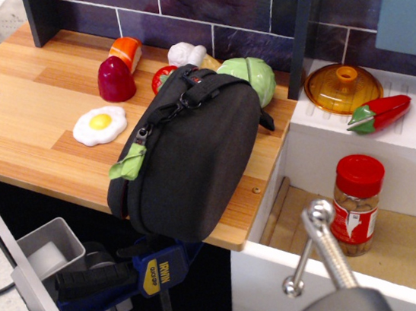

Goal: Zip zipper bag

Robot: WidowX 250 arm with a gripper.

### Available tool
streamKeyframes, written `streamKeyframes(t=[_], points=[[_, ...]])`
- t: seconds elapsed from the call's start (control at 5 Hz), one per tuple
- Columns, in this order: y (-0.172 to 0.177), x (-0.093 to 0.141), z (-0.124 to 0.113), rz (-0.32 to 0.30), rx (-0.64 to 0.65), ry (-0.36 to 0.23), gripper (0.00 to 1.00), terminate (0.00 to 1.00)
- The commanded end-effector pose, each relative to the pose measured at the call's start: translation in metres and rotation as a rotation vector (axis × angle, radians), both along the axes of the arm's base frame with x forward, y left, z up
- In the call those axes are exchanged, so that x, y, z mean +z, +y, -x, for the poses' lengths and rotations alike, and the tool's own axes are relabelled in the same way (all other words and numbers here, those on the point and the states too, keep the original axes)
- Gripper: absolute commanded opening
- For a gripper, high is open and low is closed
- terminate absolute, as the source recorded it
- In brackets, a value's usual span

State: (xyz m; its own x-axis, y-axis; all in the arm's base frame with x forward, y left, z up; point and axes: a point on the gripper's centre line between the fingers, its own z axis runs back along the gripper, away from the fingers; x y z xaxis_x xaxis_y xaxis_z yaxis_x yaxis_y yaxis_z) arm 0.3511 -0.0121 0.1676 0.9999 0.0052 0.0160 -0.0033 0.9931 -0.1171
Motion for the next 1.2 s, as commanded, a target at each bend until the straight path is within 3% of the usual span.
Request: streamKeyframes(t=[0.0, 0.4, 0.6, 1.0], points=[[0.0, 0.0, 0.0, 0.0, 0.0, 0.0, 1.0, 0.0], [-0.019, 0.003, 0.101, 0.064, -0.19, -0.011, 1.0, 0.0], [-0.009, -0.012, 0.15, 0.025, -0.23, 0.005, 1.0, 0.0], [0.007, -0.041, 0.168, -0.064, -0.272, -0.024, 1.0, 0.0]])
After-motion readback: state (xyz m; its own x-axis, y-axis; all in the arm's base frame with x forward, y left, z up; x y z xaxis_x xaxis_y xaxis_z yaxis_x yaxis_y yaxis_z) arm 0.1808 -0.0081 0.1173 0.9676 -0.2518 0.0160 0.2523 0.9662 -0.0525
